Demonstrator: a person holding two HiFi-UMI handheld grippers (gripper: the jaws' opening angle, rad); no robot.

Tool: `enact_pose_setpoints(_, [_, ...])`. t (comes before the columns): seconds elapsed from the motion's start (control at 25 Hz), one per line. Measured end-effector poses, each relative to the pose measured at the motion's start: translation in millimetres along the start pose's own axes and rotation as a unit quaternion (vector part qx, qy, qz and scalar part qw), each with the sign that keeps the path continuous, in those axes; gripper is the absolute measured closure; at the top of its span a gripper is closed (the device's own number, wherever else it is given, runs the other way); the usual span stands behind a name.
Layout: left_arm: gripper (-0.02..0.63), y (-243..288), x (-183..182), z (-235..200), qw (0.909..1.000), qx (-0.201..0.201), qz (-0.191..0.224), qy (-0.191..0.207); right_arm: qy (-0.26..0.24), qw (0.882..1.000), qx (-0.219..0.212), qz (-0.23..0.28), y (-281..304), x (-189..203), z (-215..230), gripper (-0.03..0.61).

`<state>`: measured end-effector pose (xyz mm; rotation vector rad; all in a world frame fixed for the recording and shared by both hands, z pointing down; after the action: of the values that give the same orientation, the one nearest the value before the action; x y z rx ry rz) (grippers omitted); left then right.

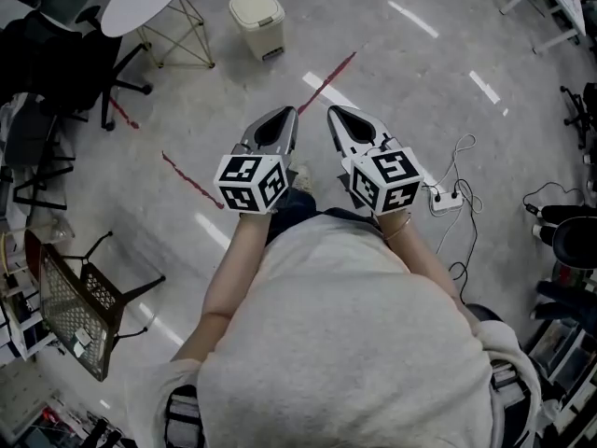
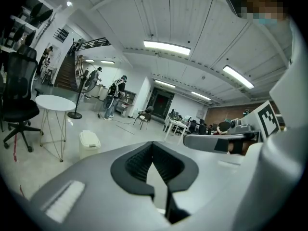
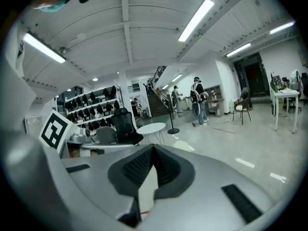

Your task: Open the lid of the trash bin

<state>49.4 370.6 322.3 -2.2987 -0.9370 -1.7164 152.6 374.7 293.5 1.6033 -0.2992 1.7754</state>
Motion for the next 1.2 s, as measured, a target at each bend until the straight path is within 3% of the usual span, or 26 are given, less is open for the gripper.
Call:
enact_pose_setpoints(0.28, [0.604, 50, -45, -54, 0.9998, 0.016, 0.007, 0.006, -0.001, 1.0, 0.016, 0.003, 71, -32, 29, 0.571])
enact_pose_setpoints(0.44, [0.604, 66, -59, -81, 0.9996, -0.006, 0.028, -0.001, 0.003, 1.0, 0.027, -0.004, 93, -36, 46, 0.571])
enact_pose_setpoints(0.64, [0.604, 92, -61, -102, 0.9999, 0.012, 0.002, -0.01, 0.027, 0.999, 0.039, -0.014, 124, -37, 77, 0.571])
enact_pose_setpoints(1.04, [0.604, 162, -82, -175, 0.9994, -0.021, -0.009, -0.025, 0.028, 0.999, 0.016, -0.026, 226, -61, 140, 0.571])
enact_pose_setpoints(1.2, [0.604, 207, -98, -207, 0.9979, -0.047, -0.007, -0.043, 0.012, 0.999, -0.016, -0.034, 279, -83, 174, 0.571])
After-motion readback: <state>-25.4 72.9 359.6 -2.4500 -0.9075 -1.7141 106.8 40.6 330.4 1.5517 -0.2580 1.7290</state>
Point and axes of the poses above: the fingertips, and each gripper's own axes: y forward along the fingers, z to its right, x out of its underside, the point moved 3 cm from there along -y, backward along the fingers
